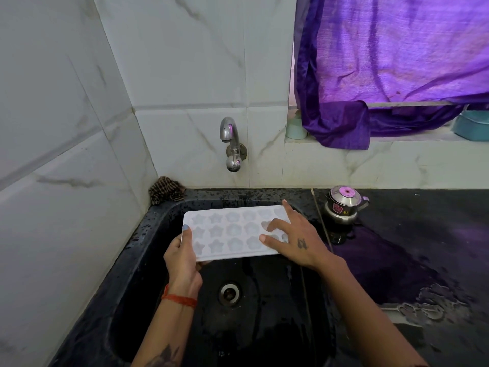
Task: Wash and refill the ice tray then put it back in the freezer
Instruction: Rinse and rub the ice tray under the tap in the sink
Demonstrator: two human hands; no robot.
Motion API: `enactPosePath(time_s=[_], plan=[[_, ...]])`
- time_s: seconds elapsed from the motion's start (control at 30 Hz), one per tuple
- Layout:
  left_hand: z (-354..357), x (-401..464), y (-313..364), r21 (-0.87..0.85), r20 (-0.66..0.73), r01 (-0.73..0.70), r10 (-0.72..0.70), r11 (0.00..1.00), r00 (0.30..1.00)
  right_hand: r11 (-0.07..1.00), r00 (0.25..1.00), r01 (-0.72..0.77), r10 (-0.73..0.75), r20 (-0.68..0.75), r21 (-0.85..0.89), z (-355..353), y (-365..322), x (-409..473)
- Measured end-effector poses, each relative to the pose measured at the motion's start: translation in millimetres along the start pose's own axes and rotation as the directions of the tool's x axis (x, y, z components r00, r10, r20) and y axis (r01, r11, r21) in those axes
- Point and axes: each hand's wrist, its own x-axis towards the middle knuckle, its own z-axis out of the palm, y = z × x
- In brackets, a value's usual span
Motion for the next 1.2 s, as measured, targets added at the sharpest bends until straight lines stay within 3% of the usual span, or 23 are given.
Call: enactPosePath(time_s=[0.13, 0.37, 0.57, 0.7, 1.2], plan=[[1.3, -2.2, 0.0, 0.004, 0.000, -0.017, 0.017, 1.000, 1.000, 0.997, 1.000, 0.000, -0.001, -0.017, -0.071, 0.8, 0.5, 0.0], [3.2, -3.4, 0.7, 0.009, 0.006, -0.019, 0.019, 1.000, 1.000, 0.989, 0.979, 0.145, -0.138, -0.153, 0.035, 3.4, -10.2, -0.8], [4.9, -5.2, -0.1, -0.003, 0.019, 0.010, -0.010, 1.000, 1.000, 0.992, 0.997, 0.073, -0.074, 0.002, -0.106, 10.3, -19.3, 5.5], [3.9, -3.4, -0.1, 0.009, 0.015, -0.003, 0.003, 1.000, 1.000, 0.995, 0.997, 0.053, -0.048, 0.055, -0.086, 9.9, -22.0, 4.9], [5.3, -6.8, 2.6, 0.012, 0.009, -0.007, 0.007, 1.000, 1.000, 0.982, 0.999, 0.051, -0.047, 0.023, -0.180, 9.7, -20.4, 4.3]])
